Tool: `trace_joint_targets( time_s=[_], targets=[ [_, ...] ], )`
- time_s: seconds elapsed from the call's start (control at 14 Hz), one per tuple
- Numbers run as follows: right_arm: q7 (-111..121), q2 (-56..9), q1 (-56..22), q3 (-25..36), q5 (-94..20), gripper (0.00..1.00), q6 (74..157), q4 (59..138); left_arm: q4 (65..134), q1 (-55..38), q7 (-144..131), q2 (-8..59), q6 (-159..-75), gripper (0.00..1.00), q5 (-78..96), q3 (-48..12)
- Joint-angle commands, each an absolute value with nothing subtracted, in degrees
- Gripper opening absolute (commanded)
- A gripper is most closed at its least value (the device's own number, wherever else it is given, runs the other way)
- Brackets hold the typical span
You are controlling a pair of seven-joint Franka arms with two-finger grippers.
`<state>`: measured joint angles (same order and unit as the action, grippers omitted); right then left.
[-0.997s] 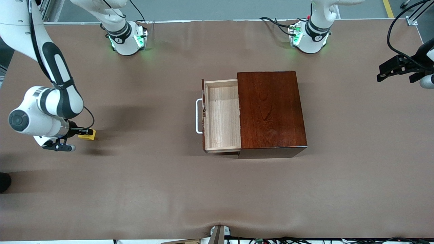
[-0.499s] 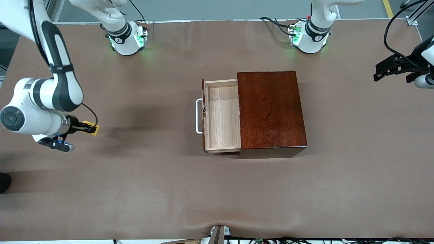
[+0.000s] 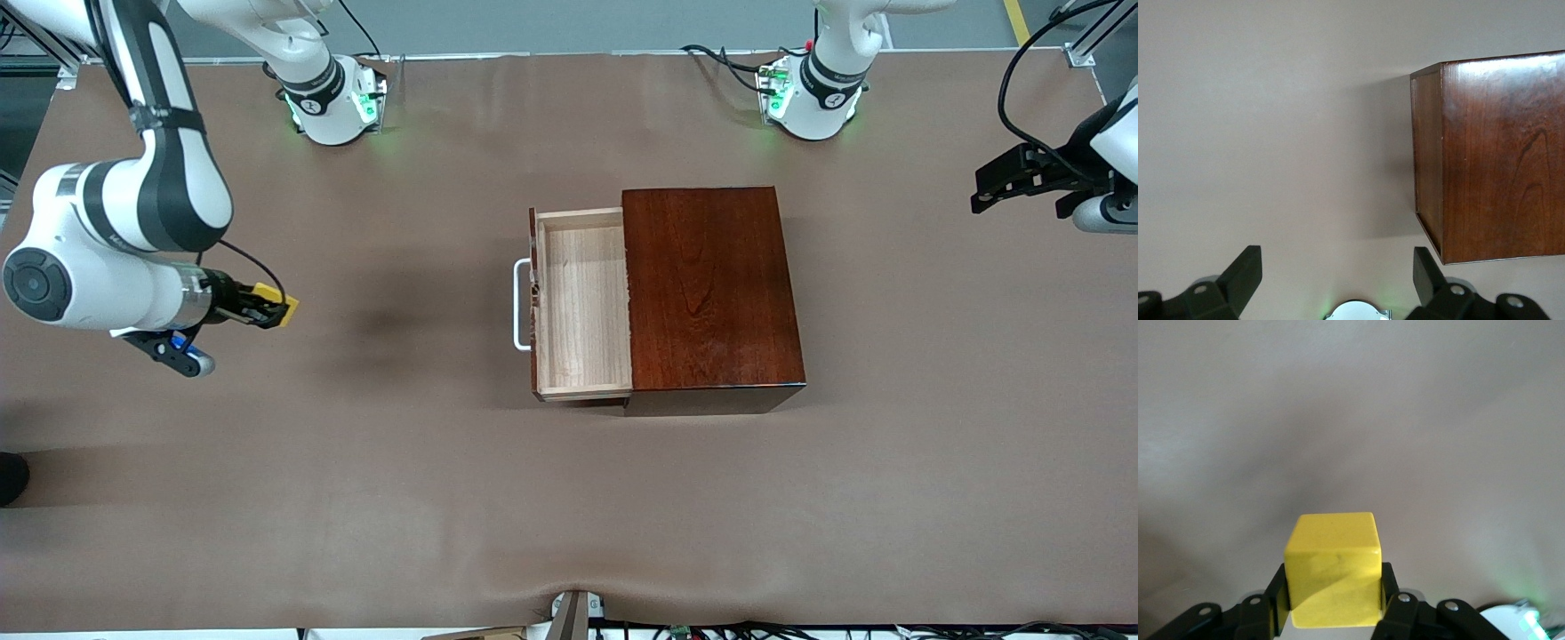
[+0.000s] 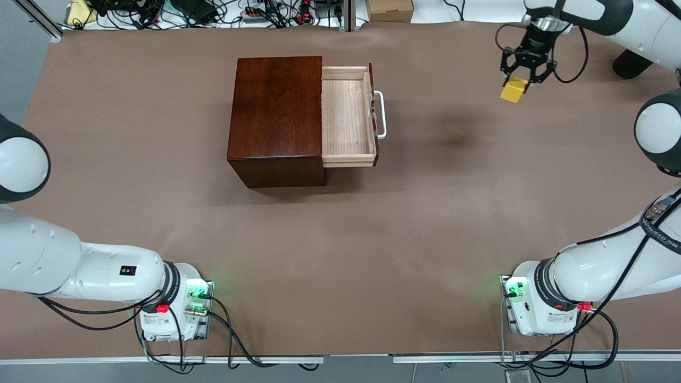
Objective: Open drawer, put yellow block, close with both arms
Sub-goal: 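Grasp the yellow cube with the right gripper, then lift and carry the yellow cube over the open drawer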
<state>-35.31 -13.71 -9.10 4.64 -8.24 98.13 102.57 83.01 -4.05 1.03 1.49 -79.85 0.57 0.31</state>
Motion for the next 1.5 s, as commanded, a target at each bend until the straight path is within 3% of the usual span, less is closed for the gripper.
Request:
trace_joint_targets(
  time_s=[0.0, 0.57, 0.85, 1.42],
  targets=[
    [-44.79, -12.30, -13.43, 5.01, -9.84, 0.00, 97.12, 101.52, 83.23, -3.43, 0.97, 1.14, -79.45, 1.00, -0.44, -0.53],
    [-72.49, -13.27, -26.27, 5.10, -17.03, 0.00, 98.17, 96.25, 83.06, -3.43, 1.05, 1.14, -79.63, 1.00, -0.44, -0.62],
    [-84.96, -14.67, -31.10, 5.10, -19.07, 0.00, 103.35, 94.75, 83.06, -3.43, 1.05, 1.14, -79.89, 1.00, -0.44, -0.62],
    [-107.81, -24.86, -40.42, 5.10, -19.86, 0.00, 110.64, 85.18, 82.97, -3.34, 1.49, 1.14, -79.98, 1.00, -0.53, -0.62]
  ],
)
